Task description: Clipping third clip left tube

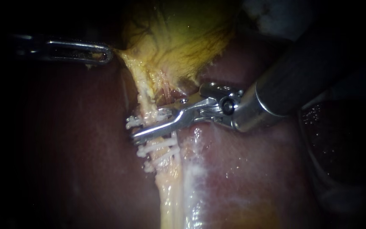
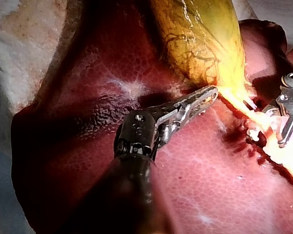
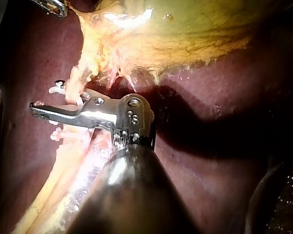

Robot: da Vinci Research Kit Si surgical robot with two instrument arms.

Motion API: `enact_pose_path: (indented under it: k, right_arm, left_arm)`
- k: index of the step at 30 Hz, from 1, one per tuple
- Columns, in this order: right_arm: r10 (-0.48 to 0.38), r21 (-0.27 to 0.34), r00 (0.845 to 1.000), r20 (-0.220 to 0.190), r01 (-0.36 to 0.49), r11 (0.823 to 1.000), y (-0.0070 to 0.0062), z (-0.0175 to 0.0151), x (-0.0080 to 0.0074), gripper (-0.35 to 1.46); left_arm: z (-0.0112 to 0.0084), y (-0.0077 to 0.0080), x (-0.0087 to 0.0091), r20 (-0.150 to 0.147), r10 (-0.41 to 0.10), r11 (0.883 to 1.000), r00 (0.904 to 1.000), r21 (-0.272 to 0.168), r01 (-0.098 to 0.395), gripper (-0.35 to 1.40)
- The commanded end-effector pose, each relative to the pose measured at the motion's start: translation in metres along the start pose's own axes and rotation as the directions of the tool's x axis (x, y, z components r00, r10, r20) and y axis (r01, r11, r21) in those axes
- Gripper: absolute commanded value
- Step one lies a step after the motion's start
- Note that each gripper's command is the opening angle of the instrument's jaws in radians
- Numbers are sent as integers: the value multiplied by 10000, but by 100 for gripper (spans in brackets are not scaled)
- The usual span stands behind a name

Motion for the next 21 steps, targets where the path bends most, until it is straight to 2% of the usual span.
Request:
enact_pose_path:
  k: [1,7,12,21]
  right_arm:
    - [4,5,10000,-1,-4,10000,0,0,0,39]
    - [9,0,10000,4,-9,10000,-1,-2,0,-6]
    - [66,-5,10000,13,-66,10000,-1,-1,0,-35]
    - [337,-39,9994,35,-337,9994,-1,1,-5,-35]
  left_arm:
    - [0,0,0,-1,0,10000,10000,-3,0,-35]
    - [0,0,0,-1,-1,10000,10000,-5,1,-35]
    - [0,0,0,-1,-2,10000,10000,-4,2,-35]
    - [0,0,0,-2,-3,10000,10000,-3,3,-35]
